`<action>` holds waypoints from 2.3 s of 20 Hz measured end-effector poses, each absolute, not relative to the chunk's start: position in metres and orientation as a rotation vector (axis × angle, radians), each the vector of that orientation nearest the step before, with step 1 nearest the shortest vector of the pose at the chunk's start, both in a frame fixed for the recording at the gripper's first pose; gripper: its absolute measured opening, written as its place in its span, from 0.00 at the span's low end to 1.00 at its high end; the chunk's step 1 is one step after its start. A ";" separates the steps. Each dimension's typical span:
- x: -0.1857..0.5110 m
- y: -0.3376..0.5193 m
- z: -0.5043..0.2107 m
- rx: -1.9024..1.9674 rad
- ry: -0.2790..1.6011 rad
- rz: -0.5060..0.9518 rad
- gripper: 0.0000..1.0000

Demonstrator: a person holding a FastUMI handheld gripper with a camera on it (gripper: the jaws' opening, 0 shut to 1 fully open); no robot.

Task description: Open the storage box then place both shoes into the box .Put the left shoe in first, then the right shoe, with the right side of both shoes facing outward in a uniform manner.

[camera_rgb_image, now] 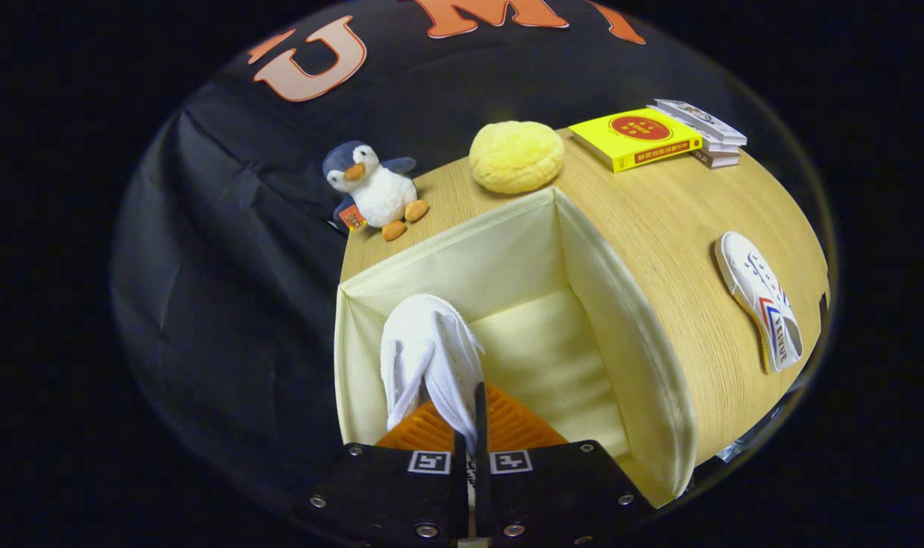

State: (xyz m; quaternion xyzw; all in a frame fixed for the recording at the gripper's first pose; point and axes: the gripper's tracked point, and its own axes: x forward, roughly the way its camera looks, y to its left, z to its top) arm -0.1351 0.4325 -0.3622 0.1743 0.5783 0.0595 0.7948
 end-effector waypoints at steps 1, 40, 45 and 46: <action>-0.145 0.443 -0.363 0.415 1.284 0.170 0.08; -0.171 0.016 -0.433 -0.211 1.089 0.131 0.85; -0.167 0.007 -0.443 -0.254 1.106 0.150 0.80; -0.165 0.006 -0.446 -0.275 1.105 0.155 0.79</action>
